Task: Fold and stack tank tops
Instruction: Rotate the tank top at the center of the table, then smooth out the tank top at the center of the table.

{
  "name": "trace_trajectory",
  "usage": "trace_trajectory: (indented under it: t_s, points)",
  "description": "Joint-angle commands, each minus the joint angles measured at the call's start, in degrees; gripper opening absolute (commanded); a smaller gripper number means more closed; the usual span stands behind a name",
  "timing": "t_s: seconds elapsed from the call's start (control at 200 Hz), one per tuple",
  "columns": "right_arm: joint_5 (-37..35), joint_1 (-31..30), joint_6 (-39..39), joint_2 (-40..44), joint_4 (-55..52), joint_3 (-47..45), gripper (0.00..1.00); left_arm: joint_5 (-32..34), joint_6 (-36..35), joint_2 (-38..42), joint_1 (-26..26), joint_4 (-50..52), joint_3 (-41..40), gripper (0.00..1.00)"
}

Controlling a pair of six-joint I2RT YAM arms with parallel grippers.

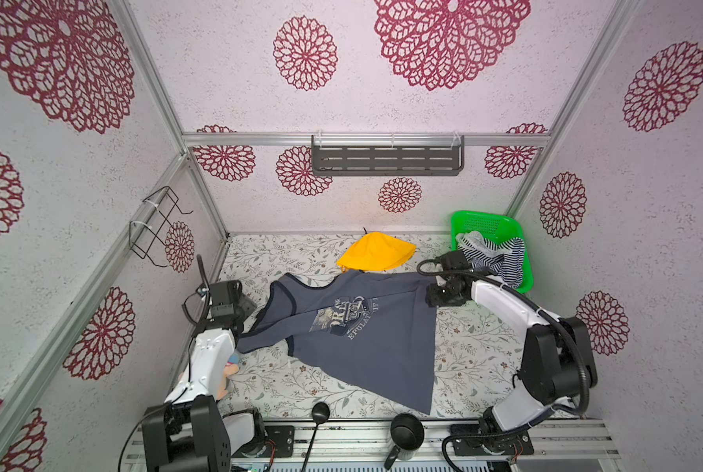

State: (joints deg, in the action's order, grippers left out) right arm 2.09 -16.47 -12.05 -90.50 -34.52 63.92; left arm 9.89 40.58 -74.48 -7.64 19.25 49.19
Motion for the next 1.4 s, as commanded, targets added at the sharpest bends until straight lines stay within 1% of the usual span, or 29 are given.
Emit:
trace_trajectory:
  t_s: [0.0, 0.055, 0.105, 0.19, 0.28, 0.34, 0.405, 0.42, 0.48, 0.505, 0.57, 0.651, 0.776, 0.831, 0.871, 0.996, 1.061, 1.236, 1.276, 1.321, 1.386, 1.396]
  points:
    - [3.2, -2.0, -7.1, 4.0, 0.1, -6.7, 0.52, -0.5, -7.9, -12.3, 5.8, 3.1, 10.2, 0.72]
    - [2.5, -3.2, -8.4, 6.4, -0.2, -9.4, 0.5, -0.7, -9.7, -17.5, 7.3, 4.1, 14.1, 0.74]
    - [2.3, -4.5, -9.5, 8.6, -0.3, -11.4, 0.49, -1.6, -10.0, -22.1, 7.5, 3.4, 16.0, 0.74]
    - [1.9, -7.5, -11.6, 11.5, -1.8, -13.7, 0.46, -3.0, -9.6, -28.3, 7.6, 2.5, 18.8, 0.75]
    - [2.0, -11.2, -14.4, 13.7, -2.4, -15.9, 0.45, -6.0, -8.2, -33.4, 7.6, 0.7, 21.5, 0.75]
    - [2.5, -13.8, -16.4, 15.0, -2.1, -17.6, 0.44, -6.4, -7.8, -36.1, 8.1, 0.9, 23.1, 0.73]
    - [2.9, -16.2, -18.8, 16.0, -2.1, -19.1, 0.41, -6.7, -7.0, -37.5, 8.4, 0.7, 23.8, 0.68]
    - [2.9, -16.7, -19.3, 16.1, -2.0, -19.5, 0.4, -7.1, -6.7, -39.4, 8.4, 0.3, 23.7, 0.66]
    - [2.9, -18.6, -21.5, 16.7, -1.6, -20.8, 0.38, -9.7, -4.1, -41.1, 8.3, -2.1, 22.8, 0.6]
    - [2.9, -19.3, -22.2, 16.9, -1.4, -21.4, 0.38, -11.2, -2.9, -41.7, 8.4, -3.2, 22.3, 0.54]
    - [2.8, -21.4, -24.4, 17.3, -0.8, -22.1, 0.37, -13.6, 1.1, -42.6, 8.3, -7.5, 20.4, 0.33]
    - [3.3, -23.7, -27.8, 17.2, 0.6, -23.6, 0.32, -14.4, 3.5, -43.2, 8.1, -10.1, 19.5, 0.0]
    - [1.9, -24.0, -31.8, 15.6, 0.0, -26.5, 0.24, -13.9, 5.0, -43.3, 7.4, -11.8, 21.0, 0.0]
    - [-1.0, -23.8, -33.4, 15.0, -2.2, -27.0, 0.16, -13.0, 4.7, -43.3, 6.8, -11.0, 22.7, 0.0]
    - [-3.4, -23.2, -35.2, 14.6, -3.9, -27.7, 0.13, -12.3, 4.6, -43.5, 6.2, -10.9, 24.0, 0.0]
    - [-4.1, -19.5, -37.3, 14.2, -3.7, -31.5, 0.12, -10.6, 5.4, -45.7, 3.3, -10.3, 29.4, 0.0]
    - [-2.8, -17.4, -37.8, 14.6, -1.9, -33.1, 0.12, -10.8, 5.8, -47.9, 1.8, -9.6, 33.1, 0.0]
    - [-3.0, -12.9, -37.6, 14.4, -2.1, -31.8, 0.11, -13.1, 5.7, -55.1, -0.3, -6.8, 43.8, 0.0]
    - [-4.2, -11.2, -37.1, 15.0, -2.6, -30.8, 0.09, -13.0, 5.4, -56.2, -0.6, -6.6, 45.8, 0.0]
    - [-7.8, -9.5, -36.1, 15.7, -5.7, -28.5, 0.05, -12.9, 4.9, -57.6, -0.8, -5.9, 48.1, 0.0]
    - [-10.8, -7.1, -32.8, 17.2, -9.8, -25.1, 0.04, -14.2, 4.3, -59.3, -1.5, -5.0, 51.5, 0.0]
    - [-11.1, -7.1, -32.4, 17.6, -10.3, -24.7, 0.05, -14.5, 4.2, -59.5, -1.6, -4.9, 51.9, 0.05]
